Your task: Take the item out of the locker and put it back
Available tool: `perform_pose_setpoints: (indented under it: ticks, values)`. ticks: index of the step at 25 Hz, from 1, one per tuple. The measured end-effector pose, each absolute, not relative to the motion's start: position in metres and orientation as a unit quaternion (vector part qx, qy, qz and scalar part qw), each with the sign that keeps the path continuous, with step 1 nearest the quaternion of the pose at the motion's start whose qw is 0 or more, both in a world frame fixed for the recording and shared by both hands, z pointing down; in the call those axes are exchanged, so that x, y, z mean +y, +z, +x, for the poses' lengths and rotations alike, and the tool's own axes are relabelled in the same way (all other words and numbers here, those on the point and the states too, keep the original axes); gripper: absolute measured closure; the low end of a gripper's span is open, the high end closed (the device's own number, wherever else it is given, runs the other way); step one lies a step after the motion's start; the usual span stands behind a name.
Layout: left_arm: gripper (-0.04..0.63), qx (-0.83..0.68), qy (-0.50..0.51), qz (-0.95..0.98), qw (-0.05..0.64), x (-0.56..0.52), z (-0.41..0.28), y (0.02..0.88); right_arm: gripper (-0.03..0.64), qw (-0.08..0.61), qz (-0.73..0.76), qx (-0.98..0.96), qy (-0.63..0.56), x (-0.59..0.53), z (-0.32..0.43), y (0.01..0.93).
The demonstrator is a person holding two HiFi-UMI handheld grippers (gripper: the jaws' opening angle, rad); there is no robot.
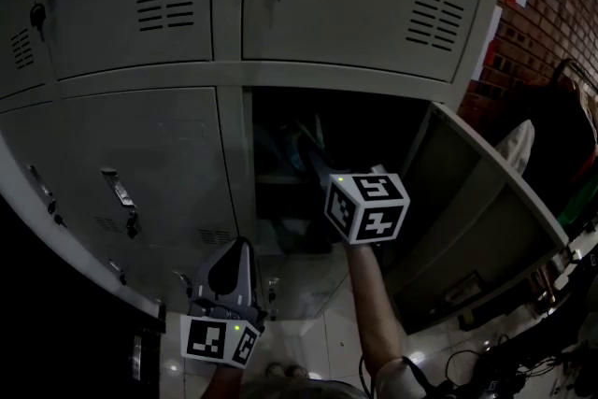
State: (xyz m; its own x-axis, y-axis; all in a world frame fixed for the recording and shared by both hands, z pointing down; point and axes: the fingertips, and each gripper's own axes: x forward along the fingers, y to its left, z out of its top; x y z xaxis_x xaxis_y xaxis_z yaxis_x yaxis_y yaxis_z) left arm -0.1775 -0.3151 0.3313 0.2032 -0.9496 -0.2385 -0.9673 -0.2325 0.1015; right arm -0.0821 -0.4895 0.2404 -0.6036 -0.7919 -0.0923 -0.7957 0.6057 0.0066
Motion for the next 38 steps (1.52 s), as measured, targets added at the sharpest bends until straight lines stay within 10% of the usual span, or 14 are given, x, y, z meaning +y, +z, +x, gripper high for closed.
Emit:
perform_pose_setpoints:
  ticks: [12, 23, 38]
  values:
    - [0.591, 0.614, 0.116, -0.778, 0.065, -0.305, -0.168, 0.316, 0.294, 0.165, -0.397, 0.902, 0.045, -0.361, -0.026, 0.212]
    - [0.591, 0.599, 0.083, -0.795, 0.049, -0.292, -0.139, 0.344, 0.614, 0.163, -0.397, 0.902, -0.042, -0.305, -0.01, 0.342]
    - [0.591, 0.6, 0.083, -0.795, 0.044, -0.281, -0.14, 0.344, 0.614, 0.161, -0.388, 0.907, -0.035, -0.294, -0.014, 0.338]
